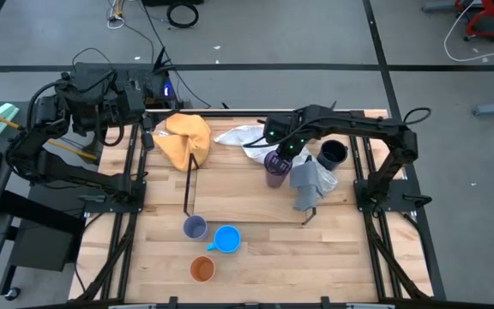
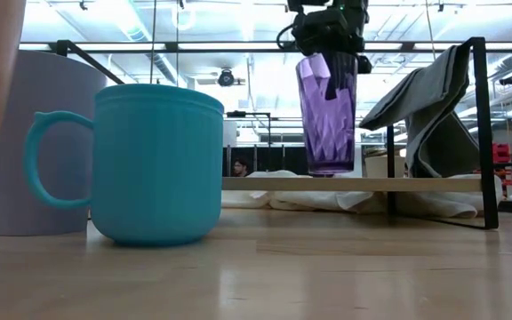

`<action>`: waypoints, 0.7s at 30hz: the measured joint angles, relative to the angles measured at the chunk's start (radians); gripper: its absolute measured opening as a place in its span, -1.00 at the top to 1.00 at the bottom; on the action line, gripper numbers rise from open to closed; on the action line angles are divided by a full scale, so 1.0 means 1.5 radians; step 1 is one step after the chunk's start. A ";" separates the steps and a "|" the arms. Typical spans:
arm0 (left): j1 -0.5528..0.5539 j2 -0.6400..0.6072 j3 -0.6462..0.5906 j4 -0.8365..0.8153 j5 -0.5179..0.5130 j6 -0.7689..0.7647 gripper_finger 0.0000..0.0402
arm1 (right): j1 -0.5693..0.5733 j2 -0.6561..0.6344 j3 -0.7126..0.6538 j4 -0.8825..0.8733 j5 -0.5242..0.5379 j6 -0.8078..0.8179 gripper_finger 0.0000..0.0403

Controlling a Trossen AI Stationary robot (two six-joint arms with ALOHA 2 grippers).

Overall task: Stack small to large cups/mugs on shelf
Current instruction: Put the purple cup on the shelf

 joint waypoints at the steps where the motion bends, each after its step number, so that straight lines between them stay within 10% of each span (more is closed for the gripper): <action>1: 0.000 0.000 0.000 0.000 0.000 0.000 0.33 | 0.000 0.000 -0.001 -0.001 0.002 -0.001 0.96; 21: 0.000 0.000 0.000 0.000 0.000 -0.001 0.31 | -0.004 0.000 -0.001 -0.033 0.023 -0.003 0.96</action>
